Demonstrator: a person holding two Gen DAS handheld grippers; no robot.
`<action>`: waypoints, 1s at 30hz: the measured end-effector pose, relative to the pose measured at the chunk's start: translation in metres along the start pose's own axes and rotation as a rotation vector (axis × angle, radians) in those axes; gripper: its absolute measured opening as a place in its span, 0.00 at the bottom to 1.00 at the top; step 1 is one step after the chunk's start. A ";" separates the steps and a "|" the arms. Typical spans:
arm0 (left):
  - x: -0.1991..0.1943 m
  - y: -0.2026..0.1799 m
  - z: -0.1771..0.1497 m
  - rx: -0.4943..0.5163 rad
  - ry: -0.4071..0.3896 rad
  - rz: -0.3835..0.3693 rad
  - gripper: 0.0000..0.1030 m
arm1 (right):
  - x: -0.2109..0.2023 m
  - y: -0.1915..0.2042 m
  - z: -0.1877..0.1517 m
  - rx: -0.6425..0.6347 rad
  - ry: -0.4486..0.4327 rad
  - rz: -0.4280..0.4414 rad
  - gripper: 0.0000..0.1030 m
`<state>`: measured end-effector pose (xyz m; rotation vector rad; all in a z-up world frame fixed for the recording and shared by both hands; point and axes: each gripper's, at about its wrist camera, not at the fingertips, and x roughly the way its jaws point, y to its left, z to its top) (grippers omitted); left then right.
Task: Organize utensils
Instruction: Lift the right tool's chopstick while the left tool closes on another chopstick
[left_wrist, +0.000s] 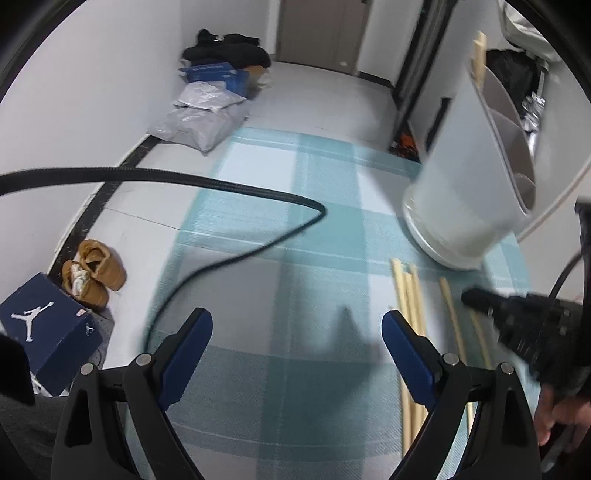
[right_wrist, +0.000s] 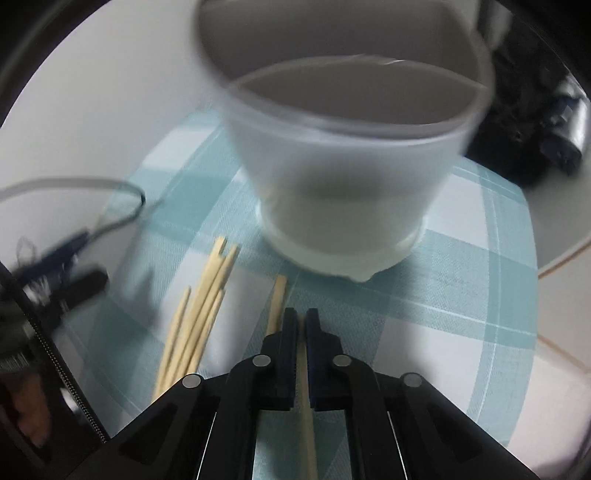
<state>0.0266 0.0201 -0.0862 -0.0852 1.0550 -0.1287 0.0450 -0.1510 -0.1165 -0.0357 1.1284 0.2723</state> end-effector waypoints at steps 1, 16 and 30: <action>0.001 -0.004 -0.001 0.015 0.004 -0.009 0.89 | -0.007 -0.005 -0.001 0.032 -0.032 0.028 0.03; 0.020 -0.035 -0.012 0.183 0.070 0.084 0.88 | -0.083 -0.093 -0.032 0.499 -0.345 0.450 0.03; 0.029 -0.049 0.002 0.139 0.132 0.053 0.30 | -0.082 -0.102 -0.026 0.391 -0.472 0.389 0.03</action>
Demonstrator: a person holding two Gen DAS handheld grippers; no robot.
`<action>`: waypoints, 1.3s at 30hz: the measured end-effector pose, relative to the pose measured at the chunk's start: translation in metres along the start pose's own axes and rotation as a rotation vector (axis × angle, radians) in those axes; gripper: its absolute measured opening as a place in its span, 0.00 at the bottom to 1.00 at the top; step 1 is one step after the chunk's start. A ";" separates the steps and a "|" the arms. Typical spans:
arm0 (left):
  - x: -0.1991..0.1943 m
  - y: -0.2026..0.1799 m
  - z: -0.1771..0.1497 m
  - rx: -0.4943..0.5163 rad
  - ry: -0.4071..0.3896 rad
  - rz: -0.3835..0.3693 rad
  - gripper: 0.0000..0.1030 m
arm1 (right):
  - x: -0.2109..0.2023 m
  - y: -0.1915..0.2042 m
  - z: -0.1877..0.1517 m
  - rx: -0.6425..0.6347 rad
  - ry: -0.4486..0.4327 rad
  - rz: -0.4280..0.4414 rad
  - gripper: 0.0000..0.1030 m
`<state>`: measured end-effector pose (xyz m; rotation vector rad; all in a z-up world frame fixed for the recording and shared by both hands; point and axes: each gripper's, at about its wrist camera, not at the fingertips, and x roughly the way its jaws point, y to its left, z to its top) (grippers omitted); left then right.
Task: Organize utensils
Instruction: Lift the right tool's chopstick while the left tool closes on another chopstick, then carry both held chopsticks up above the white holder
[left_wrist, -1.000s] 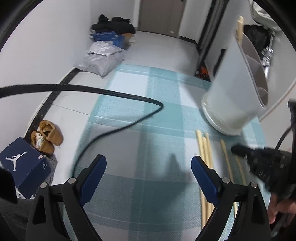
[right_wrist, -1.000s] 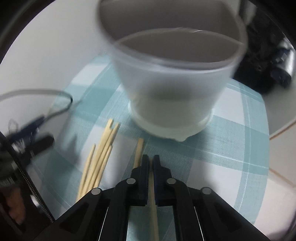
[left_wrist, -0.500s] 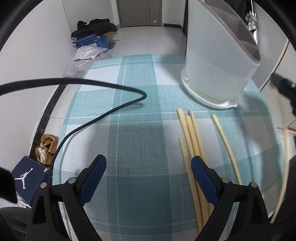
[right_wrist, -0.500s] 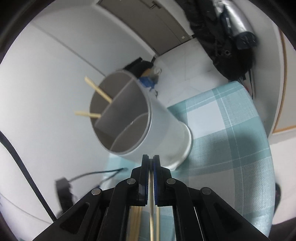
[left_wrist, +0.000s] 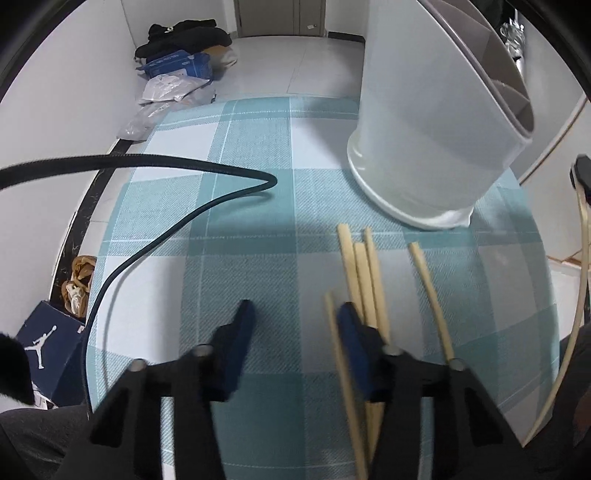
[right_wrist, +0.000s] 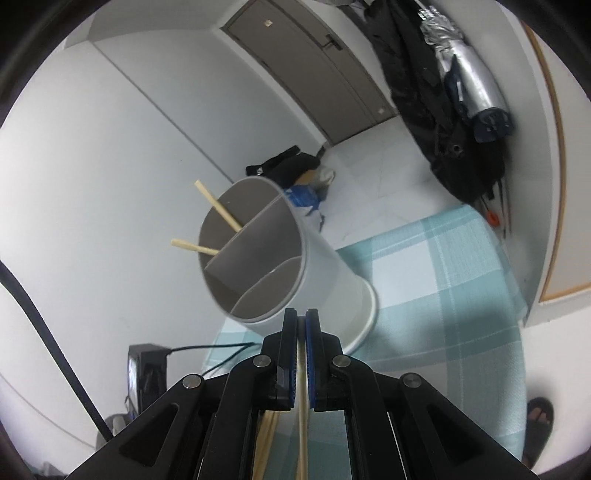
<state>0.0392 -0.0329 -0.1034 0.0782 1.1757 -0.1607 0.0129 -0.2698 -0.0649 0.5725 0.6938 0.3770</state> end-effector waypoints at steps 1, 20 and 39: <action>0.000 0.000 0.001 -0.013 -0.003 -0.004 0.15 | 0.002 0.000 0.000 -0.006 -0.003 -0.003 0.03; -0.083 0.019 0.002 -0.104 -0.265 -0.159 0.00 | -0.043 0.067 -0.017 -0.287 -0.286 -0.023 0.03; -0.136 0.031 -0.003 -0.061 -0.402 -0.232 0.00 | -0.062 0.116 -0.030 -0.408 -0.389 -0.108 0.03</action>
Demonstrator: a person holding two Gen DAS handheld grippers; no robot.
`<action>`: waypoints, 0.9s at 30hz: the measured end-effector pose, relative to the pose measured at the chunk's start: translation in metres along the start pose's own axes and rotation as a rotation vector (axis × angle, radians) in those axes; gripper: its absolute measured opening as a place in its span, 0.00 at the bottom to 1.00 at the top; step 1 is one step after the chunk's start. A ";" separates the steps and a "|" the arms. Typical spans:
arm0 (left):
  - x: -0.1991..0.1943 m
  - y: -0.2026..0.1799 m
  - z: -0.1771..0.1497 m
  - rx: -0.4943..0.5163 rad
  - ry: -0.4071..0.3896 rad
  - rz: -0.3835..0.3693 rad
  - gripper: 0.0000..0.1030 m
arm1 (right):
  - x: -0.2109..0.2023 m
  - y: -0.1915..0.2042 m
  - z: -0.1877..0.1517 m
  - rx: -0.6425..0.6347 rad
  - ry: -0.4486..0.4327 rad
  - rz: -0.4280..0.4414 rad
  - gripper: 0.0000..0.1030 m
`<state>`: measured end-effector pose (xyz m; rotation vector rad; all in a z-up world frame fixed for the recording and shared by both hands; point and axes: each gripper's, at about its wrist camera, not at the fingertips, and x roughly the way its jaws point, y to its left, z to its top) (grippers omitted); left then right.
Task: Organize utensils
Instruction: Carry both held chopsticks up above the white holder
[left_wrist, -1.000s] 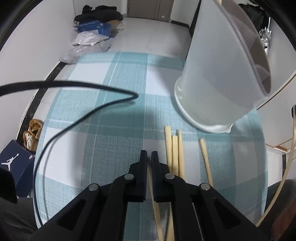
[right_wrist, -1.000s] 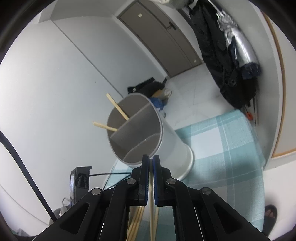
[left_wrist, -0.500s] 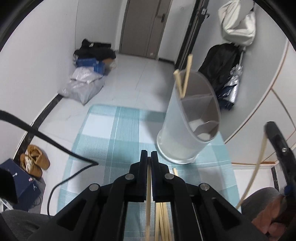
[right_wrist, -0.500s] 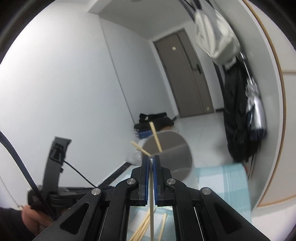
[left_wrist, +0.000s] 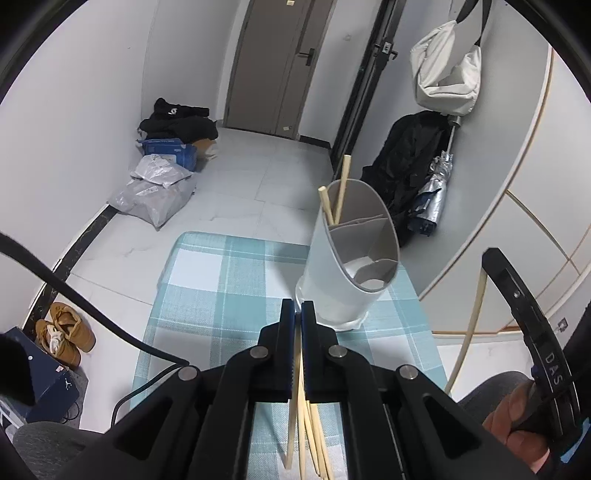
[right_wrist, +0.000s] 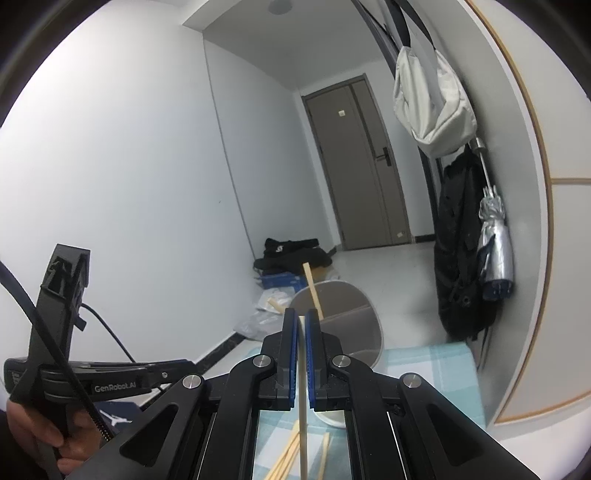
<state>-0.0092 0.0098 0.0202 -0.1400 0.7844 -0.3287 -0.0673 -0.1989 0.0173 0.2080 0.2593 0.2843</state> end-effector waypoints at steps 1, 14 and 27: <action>-0.001 -0.001 0.000 0.005 -0.005 0.015 0.00 | 0.000 0.000 0.001 -0.003 -0.003 -0.006 0.03; -0.014 -0.026 0.027 0.120 -0.044 -0.070 0.00 | 0.014 -0.022 0.036 0.022 -0.040 -0.042 0.03; -0.027 -0.037 0.118 0.040 -0.085 -0.235 0.00 | 0.052 -0.032 0.113 -0.004 -0.129 -0.024 0.03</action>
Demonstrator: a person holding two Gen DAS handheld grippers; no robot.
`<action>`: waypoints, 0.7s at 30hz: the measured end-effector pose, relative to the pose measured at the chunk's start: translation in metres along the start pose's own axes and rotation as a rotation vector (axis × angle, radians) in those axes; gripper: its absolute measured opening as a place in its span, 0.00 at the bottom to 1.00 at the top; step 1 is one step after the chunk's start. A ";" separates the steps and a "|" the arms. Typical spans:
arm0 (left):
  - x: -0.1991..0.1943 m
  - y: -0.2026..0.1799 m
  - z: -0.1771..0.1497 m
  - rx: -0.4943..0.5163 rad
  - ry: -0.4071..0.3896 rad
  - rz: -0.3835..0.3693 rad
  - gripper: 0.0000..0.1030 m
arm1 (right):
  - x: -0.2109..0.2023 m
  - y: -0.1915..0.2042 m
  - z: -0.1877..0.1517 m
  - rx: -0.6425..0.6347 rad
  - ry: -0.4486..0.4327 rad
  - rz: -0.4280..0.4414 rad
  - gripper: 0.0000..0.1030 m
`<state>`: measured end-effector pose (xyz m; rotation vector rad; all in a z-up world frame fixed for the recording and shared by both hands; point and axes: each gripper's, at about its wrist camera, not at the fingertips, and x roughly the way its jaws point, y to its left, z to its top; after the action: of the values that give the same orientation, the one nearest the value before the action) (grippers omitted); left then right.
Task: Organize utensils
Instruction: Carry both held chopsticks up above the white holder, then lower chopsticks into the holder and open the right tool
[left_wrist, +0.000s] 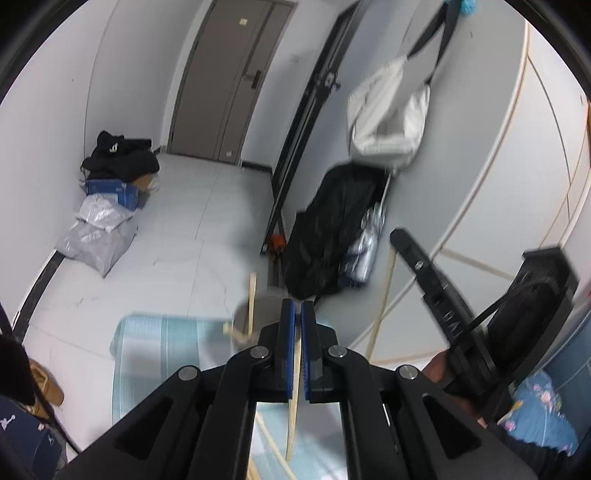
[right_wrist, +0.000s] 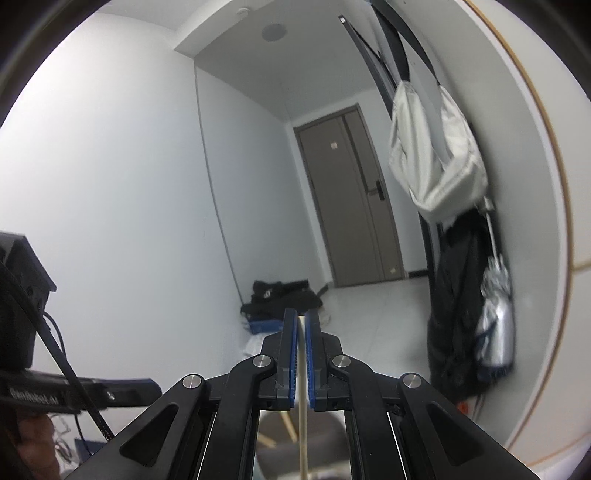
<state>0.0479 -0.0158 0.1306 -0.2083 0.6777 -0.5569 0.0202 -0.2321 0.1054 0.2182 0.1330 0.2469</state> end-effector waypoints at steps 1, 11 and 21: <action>0.000 0.000 0.006 -0.003 -0.011 -0.003 0.00 | 0.008 0.001 0.007 -0.004 -0.014 0.005 0.03; 0.019 0.016 0.059 -0.036 -0.104 0.012 0.00 | 0.085 -0.002 0.028 0.063 -0.071 -0.004 0.03; 0.044 0.035 0.052 -0.011 -0.174 0.071 0.00 | 0.135 -0.018 -0.001 0.131 -0.032 -0.032 0.03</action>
<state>0.1244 -0.0109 0.1347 -0.2391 0.5171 -0.4614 0.1540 -0.2143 0.0867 0.3496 0.1207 0.2031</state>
